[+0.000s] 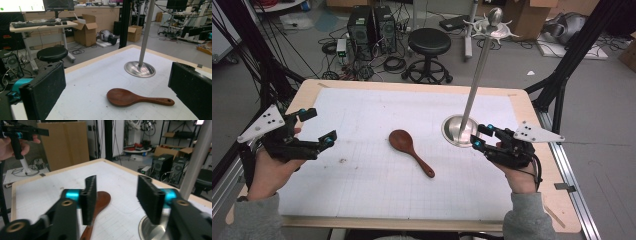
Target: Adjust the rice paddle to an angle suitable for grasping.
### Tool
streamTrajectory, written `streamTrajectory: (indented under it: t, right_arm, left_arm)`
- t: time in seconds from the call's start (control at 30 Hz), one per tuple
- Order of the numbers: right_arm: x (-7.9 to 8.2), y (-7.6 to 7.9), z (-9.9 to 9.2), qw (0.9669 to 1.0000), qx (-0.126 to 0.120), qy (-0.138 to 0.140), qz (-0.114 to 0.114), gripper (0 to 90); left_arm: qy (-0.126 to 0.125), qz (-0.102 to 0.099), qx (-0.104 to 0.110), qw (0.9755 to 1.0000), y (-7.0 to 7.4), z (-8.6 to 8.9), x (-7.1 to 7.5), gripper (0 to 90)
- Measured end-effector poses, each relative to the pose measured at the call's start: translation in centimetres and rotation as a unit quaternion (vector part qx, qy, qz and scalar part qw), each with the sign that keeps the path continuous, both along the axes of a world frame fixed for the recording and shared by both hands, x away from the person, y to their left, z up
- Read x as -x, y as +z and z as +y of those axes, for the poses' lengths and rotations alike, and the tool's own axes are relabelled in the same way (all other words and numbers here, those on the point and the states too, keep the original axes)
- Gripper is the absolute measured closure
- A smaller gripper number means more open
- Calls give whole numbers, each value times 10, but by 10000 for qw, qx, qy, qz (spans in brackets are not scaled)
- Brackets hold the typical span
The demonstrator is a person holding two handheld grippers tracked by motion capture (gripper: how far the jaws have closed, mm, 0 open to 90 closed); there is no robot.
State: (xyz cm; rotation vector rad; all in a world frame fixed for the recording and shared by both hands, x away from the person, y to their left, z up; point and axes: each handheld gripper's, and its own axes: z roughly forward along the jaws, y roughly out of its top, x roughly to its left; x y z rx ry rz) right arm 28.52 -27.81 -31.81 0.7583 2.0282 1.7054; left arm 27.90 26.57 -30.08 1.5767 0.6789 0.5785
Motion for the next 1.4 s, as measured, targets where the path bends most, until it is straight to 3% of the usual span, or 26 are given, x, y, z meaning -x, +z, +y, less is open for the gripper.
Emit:
streamTrajectory:
  t: [0.37,0.57,0.97,1.1,1.4]
  right_arm:
    - [-11,-8,17,9996,119,234,75,820]
    - [-16,-12,20,9993,181,255,224,890]
    - [-19,-16,39,9980,357,448,257,891]
    - [-27,-21,53,9968,359,605,372,891]
    - [-39,-28,78,9955,414,675,515,892]
  left_arm:
    - [71,99,-69,9999,-5,2,2,17]
    - [88,105,-41,9999,-5,3,2,17]
    - [46,147,-41,9999,-7,4,3,17]
    - [59,164,-48,9998,-7,6,4,17]
    - [54,180,-35,9998,-8,7,4,17]
